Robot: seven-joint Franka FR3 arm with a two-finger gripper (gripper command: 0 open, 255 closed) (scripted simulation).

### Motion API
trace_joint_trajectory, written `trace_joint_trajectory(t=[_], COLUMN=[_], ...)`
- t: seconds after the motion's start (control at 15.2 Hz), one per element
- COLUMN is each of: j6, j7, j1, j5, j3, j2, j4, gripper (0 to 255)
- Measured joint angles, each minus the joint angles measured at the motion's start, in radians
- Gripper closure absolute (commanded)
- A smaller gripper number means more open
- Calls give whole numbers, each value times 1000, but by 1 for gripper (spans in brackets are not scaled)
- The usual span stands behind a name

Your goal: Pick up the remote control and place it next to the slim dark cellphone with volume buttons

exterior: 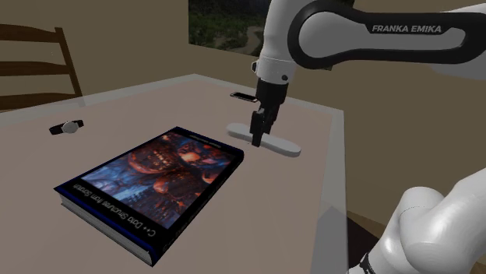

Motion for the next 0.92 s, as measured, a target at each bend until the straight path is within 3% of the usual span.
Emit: trace_joint_trajectory(t=[0.59,0.92], j6=[-117,-128], j7=[5,-50], j1=[-3,-31], j5=[-6,-34], j3=[-3,-38], j2=[24,145], j4=[140,269], gripper=[255,255])
